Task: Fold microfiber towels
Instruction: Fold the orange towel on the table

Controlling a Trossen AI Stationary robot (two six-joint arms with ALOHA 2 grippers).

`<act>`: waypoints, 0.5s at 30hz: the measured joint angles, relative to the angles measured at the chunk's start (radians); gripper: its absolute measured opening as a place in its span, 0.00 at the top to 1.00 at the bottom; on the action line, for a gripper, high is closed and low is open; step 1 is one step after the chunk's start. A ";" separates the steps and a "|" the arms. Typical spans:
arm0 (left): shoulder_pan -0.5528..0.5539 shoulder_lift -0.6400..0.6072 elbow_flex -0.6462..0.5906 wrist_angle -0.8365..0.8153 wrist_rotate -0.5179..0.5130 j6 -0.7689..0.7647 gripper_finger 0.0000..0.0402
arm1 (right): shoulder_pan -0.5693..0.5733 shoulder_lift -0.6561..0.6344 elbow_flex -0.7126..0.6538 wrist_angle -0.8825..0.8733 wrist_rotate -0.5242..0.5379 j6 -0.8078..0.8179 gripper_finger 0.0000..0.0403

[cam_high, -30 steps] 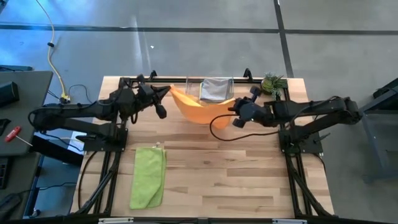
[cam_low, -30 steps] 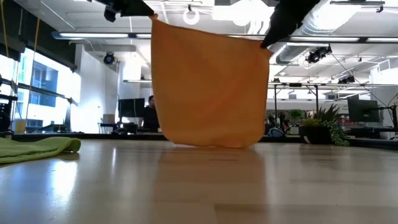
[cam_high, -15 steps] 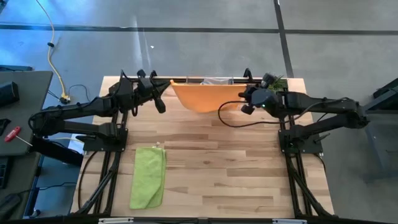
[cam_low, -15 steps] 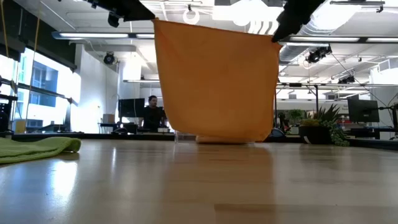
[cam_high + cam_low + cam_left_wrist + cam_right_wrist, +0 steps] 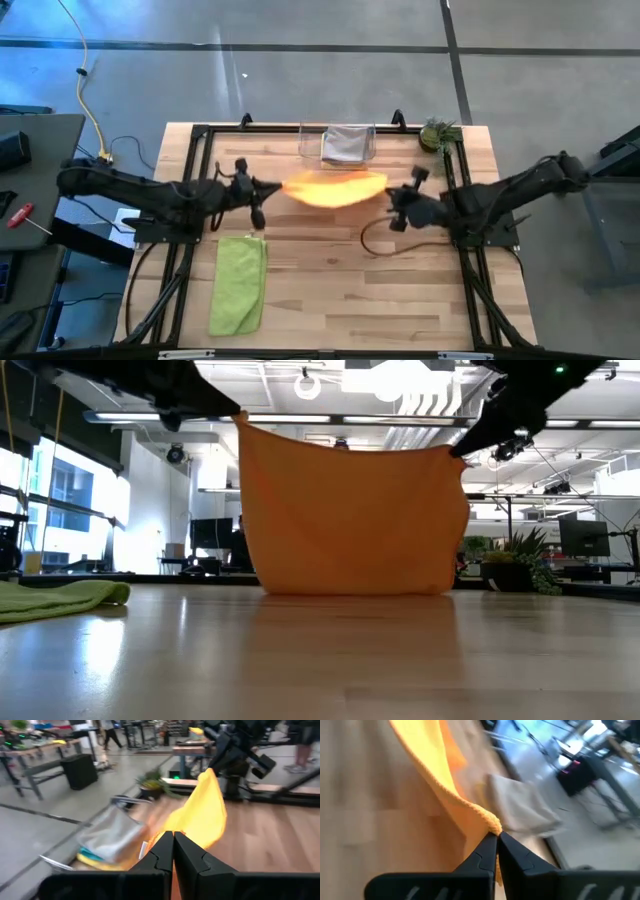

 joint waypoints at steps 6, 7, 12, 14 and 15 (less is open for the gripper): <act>-0.189 0.000 -0.028 -0.030 -0.055 -0.087 1.00 | 0.152 0.004 -0.063 0.095 -0.037 0.119 1.00; -0.222 0.003 -0.029 -0.049 -0.066 -0.109 1.00 | 0.174 0.004 -0.067 0.097 -0.050 0.150 1.00; -0.362 0.047 -0.029 -0.126 -0.117 -0.248 1.00 | 0.259 0.013 -0.082 0.090 -0.166 0.304 1.00; -0.410 0.089 -0.029 -0.139 -0.118 -0.300 1.00 | 0.288 0.033 -0.082 0.089 -0.196 0.349 1.00; -0.433 0.112 -0.029 -0.138 -0.124 -0.322 1.00 | 0.302 0.047 -0.082 0.090 -0.209 0.368 1.00</act>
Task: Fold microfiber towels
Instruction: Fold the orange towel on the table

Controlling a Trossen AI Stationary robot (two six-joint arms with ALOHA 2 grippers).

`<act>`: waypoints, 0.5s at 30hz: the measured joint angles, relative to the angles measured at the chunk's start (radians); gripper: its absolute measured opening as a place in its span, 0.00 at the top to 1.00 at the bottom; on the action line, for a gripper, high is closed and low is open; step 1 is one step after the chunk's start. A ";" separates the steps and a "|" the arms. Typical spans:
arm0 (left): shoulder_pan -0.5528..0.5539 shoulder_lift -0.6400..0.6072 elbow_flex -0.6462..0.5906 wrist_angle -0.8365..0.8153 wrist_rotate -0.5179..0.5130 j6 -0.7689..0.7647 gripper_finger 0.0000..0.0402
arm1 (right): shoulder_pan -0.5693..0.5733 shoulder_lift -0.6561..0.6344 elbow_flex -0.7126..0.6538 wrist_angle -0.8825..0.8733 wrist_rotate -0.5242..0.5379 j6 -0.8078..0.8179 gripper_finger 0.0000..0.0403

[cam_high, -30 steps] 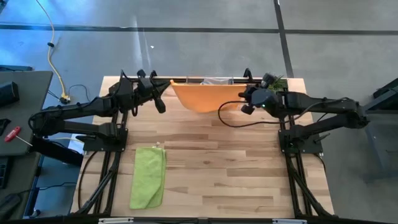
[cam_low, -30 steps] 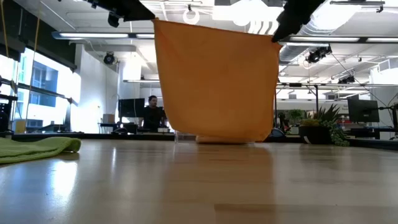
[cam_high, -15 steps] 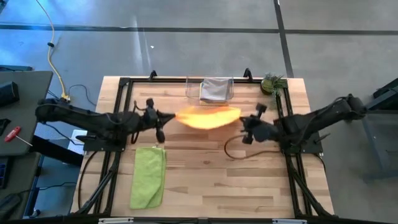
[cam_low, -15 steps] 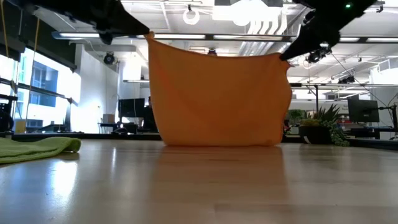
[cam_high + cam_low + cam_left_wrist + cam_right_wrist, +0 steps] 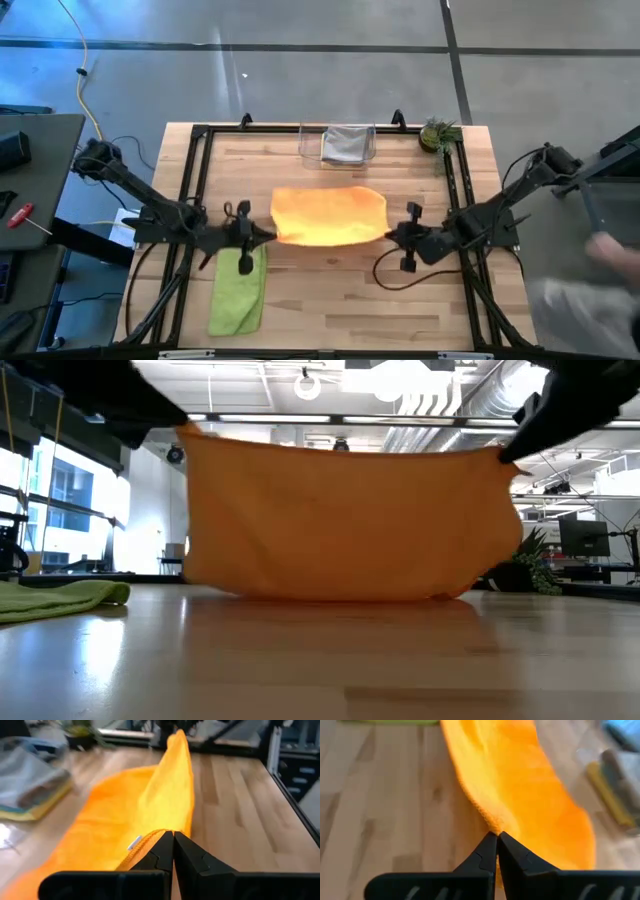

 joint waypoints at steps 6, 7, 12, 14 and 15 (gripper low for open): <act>-0.093 0.140 0.000 0.001 -0.003 -0.133 1.00 | 0.052 0.127 0.000 0.018 -0.084 0.111 1.00; -0.105 0.160 0.000 0.006 -0.003 -0.154 1.00 | 0.060 0.148 0.000 0.025 -0.096 0.128 1.00; -0.147 0.237 0.000 0.047 0.072 -0.250 0.96 | 0.099 0.240 0.001 0.099 -0.192 0.200 0.99; -0.154 0.256 0.000 0.057 0.118 -0.287 0.93 | 0.109 0.265 0.001 0.117 -0.241 0.251 0.95; -0.158 0.263 0.000 0.068 0.138 -0.304 0.90 | 0.115 0.274 0.001 0.120 -0.261 0.281 0.91</act>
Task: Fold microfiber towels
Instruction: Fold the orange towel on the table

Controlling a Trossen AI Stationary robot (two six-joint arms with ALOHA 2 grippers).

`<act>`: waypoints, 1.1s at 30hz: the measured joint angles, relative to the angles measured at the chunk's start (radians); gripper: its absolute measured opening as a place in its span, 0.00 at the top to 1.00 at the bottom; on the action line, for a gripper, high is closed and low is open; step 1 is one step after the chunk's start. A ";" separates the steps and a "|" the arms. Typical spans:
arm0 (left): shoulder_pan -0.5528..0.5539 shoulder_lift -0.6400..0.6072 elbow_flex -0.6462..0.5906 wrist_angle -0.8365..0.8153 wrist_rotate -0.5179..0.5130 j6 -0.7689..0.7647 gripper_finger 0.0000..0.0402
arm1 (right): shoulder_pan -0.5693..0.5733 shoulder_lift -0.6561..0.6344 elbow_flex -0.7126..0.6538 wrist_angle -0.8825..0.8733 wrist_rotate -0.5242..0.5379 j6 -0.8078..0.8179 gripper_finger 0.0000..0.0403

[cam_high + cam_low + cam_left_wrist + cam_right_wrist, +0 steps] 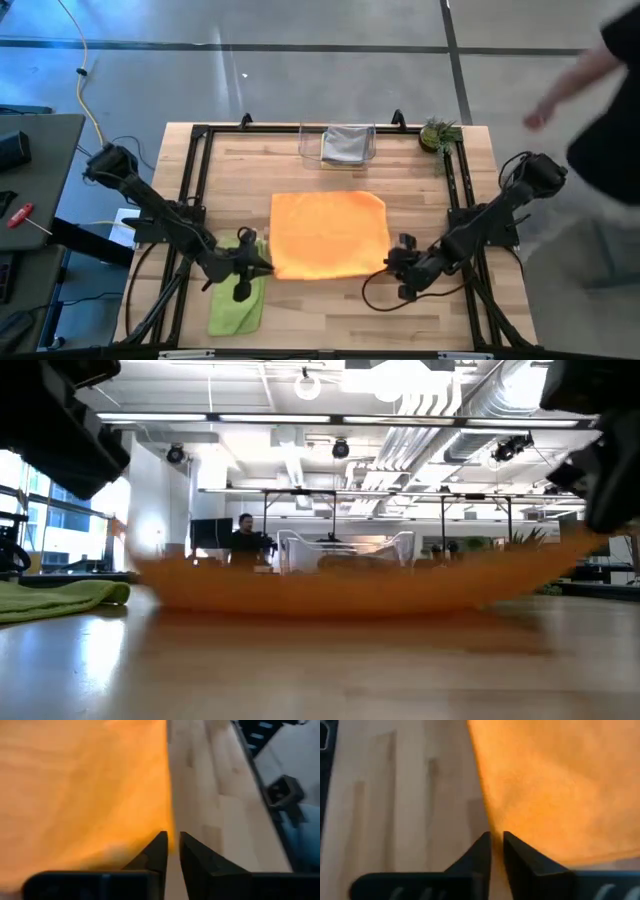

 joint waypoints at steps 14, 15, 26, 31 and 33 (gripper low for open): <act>0.138 -0.079 0.000 -0.019 0.152 0.097 0.71 | -0.088 -0.126 0.001 -0.174 -0.095 0.079 0.71; 0.181 -0.077 0.000 -0.010 0.199 0.129 0.75 | -0.116 -0.147 0.001 -0.201 -0.087 0.056 0.75; 0.606 0.112 0.001 0.310 0.671 0.426 0.97 | -0.606 -0.234 -0.267 0.225 -0.308 -0.182 0.99; 0.688 0.206 0.001 0.351 0.705 0.458 0.99 | -0.786 -0.261 -0.409 0.421 -0.367 -0.079 0.95; 0.706 0.226 0.001 0.353 0.705 0.458 0.99 | -0.825 -0.269 -0.414 0.406 -0.365 -0.046 0.93</act>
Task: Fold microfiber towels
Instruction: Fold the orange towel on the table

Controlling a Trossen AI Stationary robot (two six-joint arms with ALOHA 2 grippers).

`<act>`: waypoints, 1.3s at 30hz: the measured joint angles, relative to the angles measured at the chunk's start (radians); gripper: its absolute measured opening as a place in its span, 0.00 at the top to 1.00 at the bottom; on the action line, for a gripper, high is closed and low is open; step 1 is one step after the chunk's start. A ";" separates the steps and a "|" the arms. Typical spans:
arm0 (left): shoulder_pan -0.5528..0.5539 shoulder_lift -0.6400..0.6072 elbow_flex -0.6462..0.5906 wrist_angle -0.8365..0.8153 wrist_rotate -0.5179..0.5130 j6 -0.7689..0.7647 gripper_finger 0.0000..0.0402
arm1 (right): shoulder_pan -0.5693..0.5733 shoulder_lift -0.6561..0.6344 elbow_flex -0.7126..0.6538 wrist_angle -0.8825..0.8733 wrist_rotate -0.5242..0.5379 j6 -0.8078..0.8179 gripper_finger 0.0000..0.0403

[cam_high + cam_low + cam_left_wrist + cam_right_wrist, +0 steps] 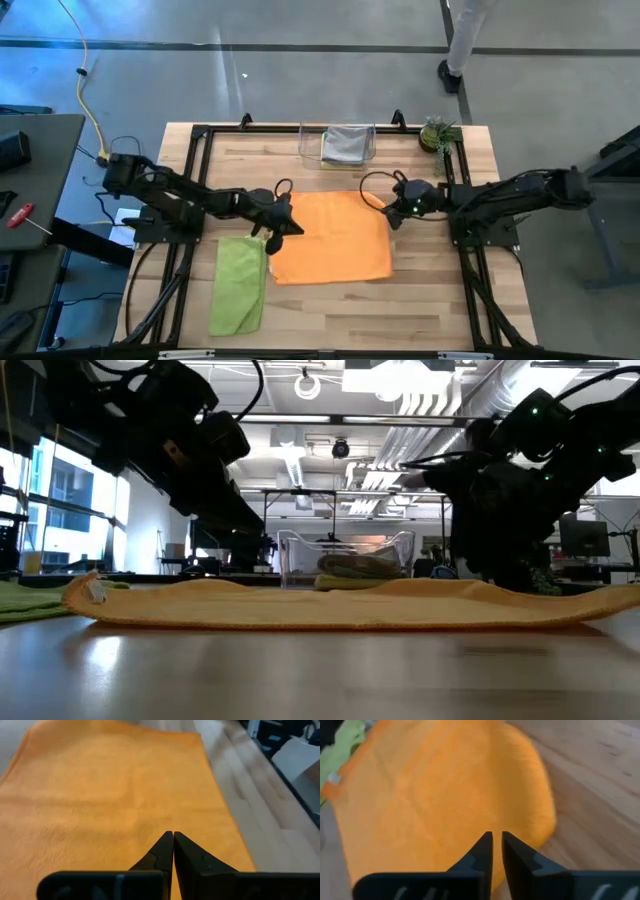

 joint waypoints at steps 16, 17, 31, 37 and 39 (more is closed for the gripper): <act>0.156 -0.007 0.000 0.039 0.018 0.037 1.00 | -0.139 0.111 0.000 0.080 -0.011 0.351 0.60; 0.167 -0.007 0.000 0.040 0.018 0.043 1.00 | -0.146 0.129 0.000 0.106 -0.026 0.352 0.60; 0.272 -0.007 0.000 0.039 0.049 0.055 1.00 | -0.171 0.273 0.002 0.480 -0.120 0.065 0.77; 0.285 -0.007 0.000 0.039 0.049 0.054 1.00 | -0.108 0.274 0.049 0.395 -0.147 -0.073 0.84; 0.285 -0.007 0.000 0.039 0.049 0.053 1.00 | -0.108 0.271 0.082 0.319 -0.130 -0.081 0.84</act>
